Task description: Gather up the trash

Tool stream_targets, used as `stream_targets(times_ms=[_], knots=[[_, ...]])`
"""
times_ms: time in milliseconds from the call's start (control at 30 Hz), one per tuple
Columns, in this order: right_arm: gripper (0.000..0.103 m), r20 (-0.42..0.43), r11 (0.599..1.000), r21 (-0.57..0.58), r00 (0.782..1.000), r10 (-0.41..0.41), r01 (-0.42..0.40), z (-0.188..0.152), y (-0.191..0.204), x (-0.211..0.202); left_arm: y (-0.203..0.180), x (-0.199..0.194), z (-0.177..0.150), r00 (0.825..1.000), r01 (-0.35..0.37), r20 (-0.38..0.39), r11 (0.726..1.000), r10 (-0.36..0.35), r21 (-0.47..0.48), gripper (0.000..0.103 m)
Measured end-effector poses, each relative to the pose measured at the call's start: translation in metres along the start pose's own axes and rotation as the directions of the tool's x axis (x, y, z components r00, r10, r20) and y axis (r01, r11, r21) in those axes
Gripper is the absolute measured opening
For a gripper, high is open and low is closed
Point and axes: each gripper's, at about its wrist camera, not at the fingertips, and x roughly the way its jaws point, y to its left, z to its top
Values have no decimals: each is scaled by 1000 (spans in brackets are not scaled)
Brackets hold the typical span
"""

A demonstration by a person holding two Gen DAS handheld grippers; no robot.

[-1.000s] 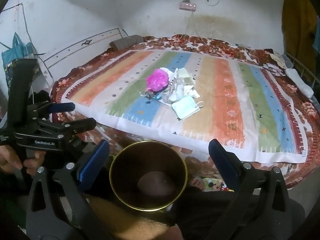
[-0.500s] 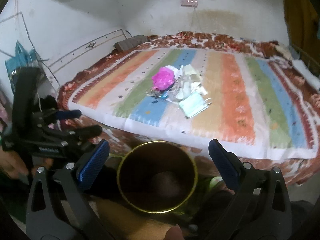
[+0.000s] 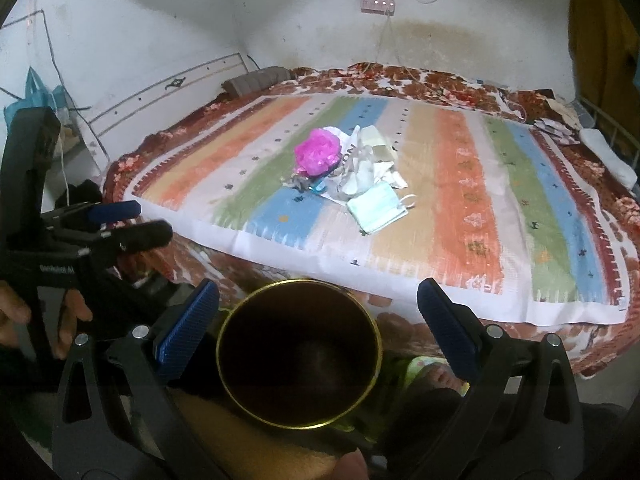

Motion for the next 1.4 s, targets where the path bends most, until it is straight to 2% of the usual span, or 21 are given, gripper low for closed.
stream_targets(times_ms=[100, 300, 500, 600, 800, 867, 1067, 1400], knots=[[95, -6, 1000, -11, 1000, 0, 0, -2, 0, 3, 0, -7, 6, 1000, 6, 12, 1000, -6, 1, 98], [95, -19, 999, -43, 1000, 8, -9, -4, 3, 3, 3, -1, 8, 999, -20, -40, 1000, 19, -15, 98], [95, -37, 1000, -24, 999, 7, -8, -4, -1, 5, -1, 4, 3, 998, -26, -60, 999, 28, 37, 98], [95, -47, 1000, -10, 999, 6, -6, -2, 0, 5, 6, 5, 4, 997, -15, -80, 1000, 14, -10, 97], [94, -55, 1000, -25, 998, 11, -12, -4, 3, 3, 14, 2, 2, 998, 14, -68, 999, -17, -42, 97], [94, -42, 998, -39, 998, 48, -50, -2, 2, 1, 13, 3, 2, 997, 28, -64, 998, -31, -47, 97], [94, -24, 998, -42, 999, 35, -36, -2, 0, 4, 0, 8, 0, 998, 4, -61, 1000, -4, 6, 97], [94, -35, 999, -11, 999, 33, -34, -3, 2, 11, 5, 12, 2, 998, -9, -56, 1000, 8, -15, 97]])
